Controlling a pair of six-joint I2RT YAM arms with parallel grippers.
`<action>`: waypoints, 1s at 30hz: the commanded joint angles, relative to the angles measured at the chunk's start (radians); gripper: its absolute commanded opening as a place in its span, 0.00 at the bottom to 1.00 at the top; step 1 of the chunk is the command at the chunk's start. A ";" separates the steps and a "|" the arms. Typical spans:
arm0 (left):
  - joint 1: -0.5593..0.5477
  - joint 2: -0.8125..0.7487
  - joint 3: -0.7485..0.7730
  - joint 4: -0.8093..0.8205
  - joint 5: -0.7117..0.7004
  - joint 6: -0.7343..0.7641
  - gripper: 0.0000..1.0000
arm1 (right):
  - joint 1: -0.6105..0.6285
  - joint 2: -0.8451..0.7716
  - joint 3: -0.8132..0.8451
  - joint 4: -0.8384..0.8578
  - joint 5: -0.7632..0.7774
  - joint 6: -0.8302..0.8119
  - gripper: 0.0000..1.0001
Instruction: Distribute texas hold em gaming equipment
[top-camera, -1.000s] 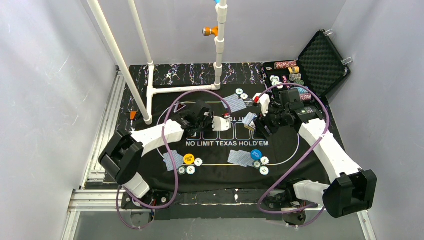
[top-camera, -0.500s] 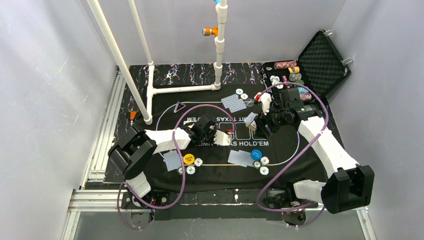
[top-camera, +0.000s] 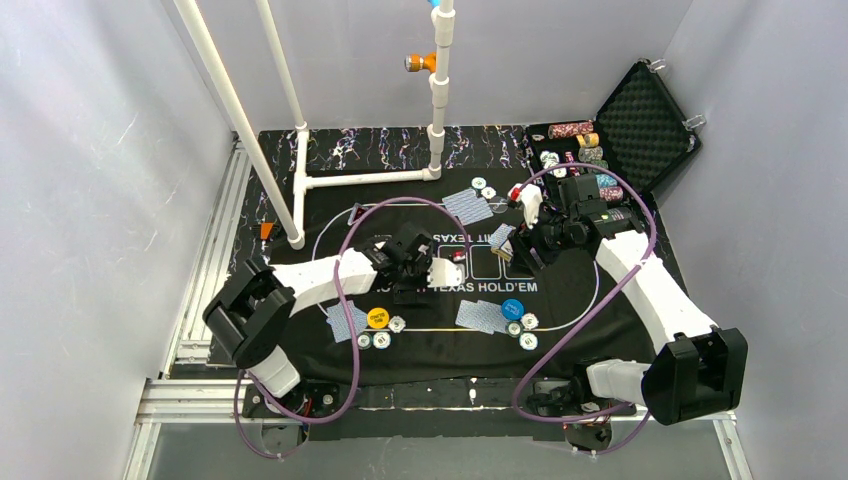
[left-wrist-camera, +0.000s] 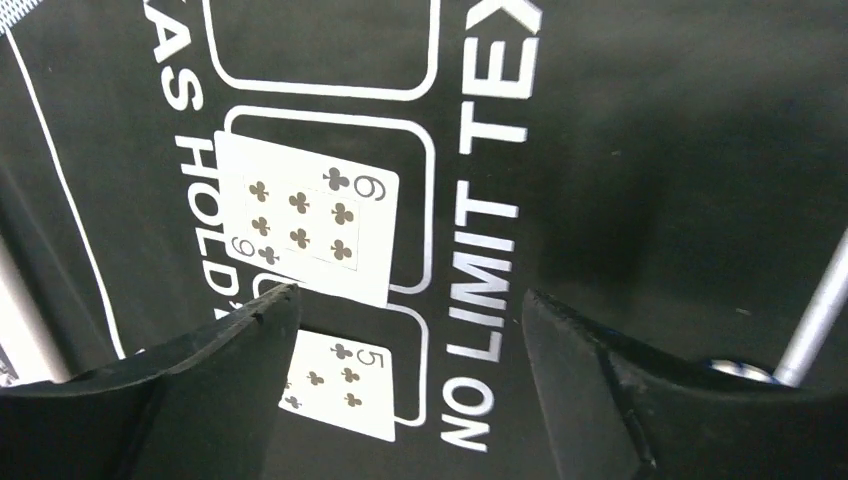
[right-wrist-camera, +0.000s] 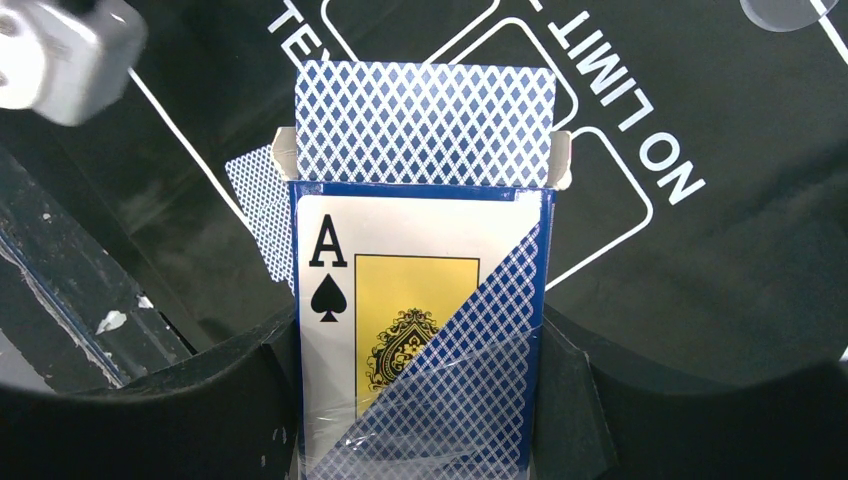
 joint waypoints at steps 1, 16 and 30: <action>0.015 -0.114 0.145 -0.218 0.189 -0.195 0.84 | -0.001 -0.003 0.035 -0.004 -0.044 -0.028 0.01; 0.297 -0.054 0.315 0.068 0.993 -1.255 0.92 | 0.137 -0.046 0.006 -0.054 -0.017 -0.160 0.01; 0.224 0.123 0.322 0.197 1.011 -1.471 0.81 | 0.226 -0.038 0.048 -0.060 -0.025 -0.188 0.01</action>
